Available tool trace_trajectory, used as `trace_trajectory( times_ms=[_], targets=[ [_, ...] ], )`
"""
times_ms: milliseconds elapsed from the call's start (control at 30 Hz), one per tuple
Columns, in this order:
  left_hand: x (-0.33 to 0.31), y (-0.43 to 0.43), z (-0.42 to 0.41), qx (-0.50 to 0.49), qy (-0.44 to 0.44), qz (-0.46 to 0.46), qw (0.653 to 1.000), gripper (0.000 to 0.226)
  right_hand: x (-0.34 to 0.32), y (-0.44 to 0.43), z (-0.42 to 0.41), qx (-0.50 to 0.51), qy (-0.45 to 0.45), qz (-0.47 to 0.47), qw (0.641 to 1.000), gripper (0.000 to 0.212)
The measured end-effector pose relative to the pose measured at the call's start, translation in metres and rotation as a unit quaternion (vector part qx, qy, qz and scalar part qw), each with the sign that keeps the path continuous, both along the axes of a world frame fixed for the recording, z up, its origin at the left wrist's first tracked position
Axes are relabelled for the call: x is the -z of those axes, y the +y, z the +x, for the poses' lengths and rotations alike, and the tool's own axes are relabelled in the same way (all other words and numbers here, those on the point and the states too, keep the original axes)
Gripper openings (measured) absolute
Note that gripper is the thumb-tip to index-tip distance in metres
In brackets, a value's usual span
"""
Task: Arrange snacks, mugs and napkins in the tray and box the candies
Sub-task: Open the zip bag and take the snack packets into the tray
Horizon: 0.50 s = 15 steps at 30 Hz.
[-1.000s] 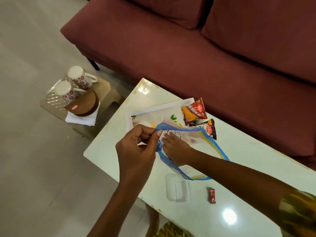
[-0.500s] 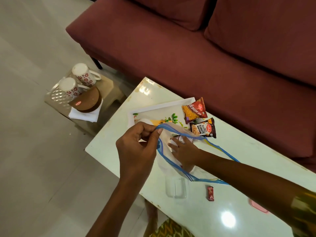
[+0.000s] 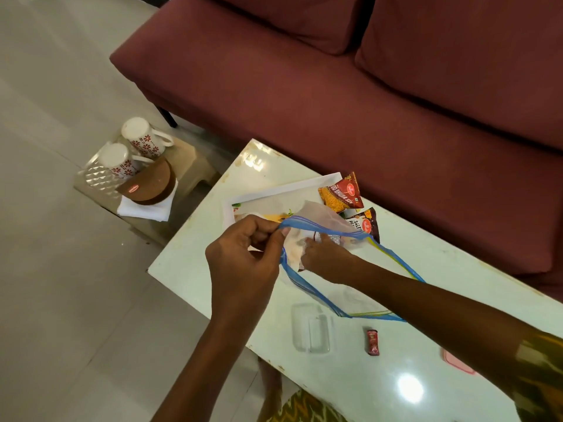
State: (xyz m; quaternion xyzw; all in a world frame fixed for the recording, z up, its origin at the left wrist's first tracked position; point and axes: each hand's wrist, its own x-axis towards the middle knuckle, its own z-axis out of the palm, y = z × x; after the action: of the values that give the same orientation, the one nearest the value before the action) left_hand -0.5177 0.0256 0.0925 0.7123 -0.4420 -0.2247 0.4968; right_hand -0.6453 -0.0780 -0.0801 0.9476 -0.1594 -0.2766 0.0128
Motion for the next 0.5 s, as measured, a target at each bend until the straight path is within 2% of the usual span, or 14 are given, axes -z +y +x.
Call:
trace_trajectory(
  times_ms=[67, 167, 333, 400, 467, 500],
  targets=[
    [0.005, 0.000, -0.001, -0.012, -0.022, 0.012, 1.000, 0.009, -0.013, -0.001, 0.004, 0.102, -0.075, 0.055, 0.991, 0.026],
    [0.014, -0.001, 0.001, -0.030, -0.050, 0.021, 0.998, 0.011, -0.047, 0.003, 0.010, 0.193, -0.162, 0.094, 0.963, 0.039],
    [0.020, -0.004, 0.011, -0.061, -0.039, 0.028, 0.997, 0.027, -0.115, 0.022, 0.003, 0.241, -0.299, 0.125, 0.915, 0.034],
    [0.023, -0.006, 0.018, -0.074, -0.036, 0.033, 0.996, 0.025, -0.139, 0.026, 0.000, 0.284, -0.381, 0.171, 0.863, 0.020],
    [0.027, -0.009, 0.028, -0.099, -0.048, 0.038, 0.993, 0.017, -0.155, 0.023, -0.004, 0.341, -0.466, 0.237, 0.781, 0.010],
    [0.029, -0.010, 0.033, -0.116, -0.053, 0.041, 0.991, 0.016, -0.160, 0.020, -0.005, 0.364, -0.510, 0.261, 0.734, 0.014]
  ],
)
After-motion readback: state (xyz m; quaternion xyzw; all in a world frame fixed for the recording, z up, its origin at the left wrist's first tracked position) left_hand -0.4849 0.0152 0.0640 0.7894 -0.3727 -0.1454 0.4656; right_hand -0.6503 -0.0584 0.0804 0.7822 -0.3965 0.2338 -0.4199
